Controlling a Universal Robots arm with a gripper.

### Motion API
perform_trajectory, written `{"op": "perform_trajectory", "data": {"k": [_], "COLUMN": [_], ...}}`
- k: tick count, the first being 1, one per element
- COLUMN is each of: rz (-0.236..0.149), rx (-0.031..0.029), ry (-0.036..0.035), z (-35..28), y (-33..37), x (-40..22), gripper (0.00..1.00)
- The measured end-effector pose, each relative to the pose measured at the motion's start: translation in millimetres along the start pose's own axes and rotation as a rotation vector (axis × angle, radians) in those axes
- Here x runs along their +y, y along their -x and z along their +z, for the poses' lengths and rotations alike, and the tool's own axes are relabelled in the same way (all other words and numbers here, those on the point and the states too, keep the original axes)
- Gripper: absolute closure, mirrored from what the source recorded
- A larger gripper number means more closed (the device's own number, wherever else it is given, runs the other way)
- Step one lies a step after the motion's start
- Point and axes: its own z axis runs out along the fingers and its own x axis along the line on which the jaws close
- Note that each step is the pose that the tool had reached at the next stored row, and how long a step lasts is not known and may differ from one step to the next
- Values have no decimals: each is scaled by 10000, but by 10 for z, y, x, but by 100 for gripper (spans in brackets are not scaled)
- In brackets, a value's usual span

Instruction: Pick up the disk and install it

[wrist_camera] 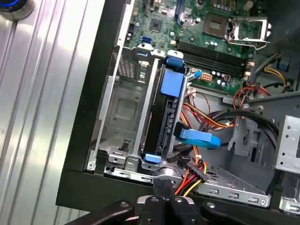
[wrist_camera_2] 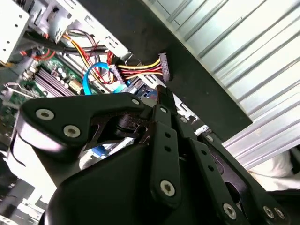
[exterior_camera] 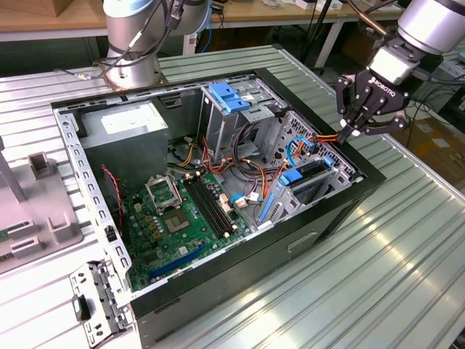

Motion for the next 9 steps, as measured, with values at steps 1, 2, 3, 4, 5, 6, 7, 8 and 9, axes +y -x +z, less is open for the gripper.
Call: {"op": "perform_trajectory", "data": {"k": [1, 2, 3, 4, 5, 6, 7, 8, 9], "rz": [-331, -612, -971, -1186, -1338, -1561, -1737, -2034, -2203], "rx": [17, 31, 50, 60, 67, 79, 88, 102, 111], "ry": [23, 43, 68, 83, 93, 109, 122, 142, 154], "z": [0, 1, 1, 2, 2, 2, 2, 3, 3], "y": [0, 0, 0, 0, 0, 0, 0, 0, 0], "x": [0, 0, 0, 0, 0, 0, 0, 0, 0], "gripper": [89, 89, 89, 89, 89, 89, 89, 89, 89]}}
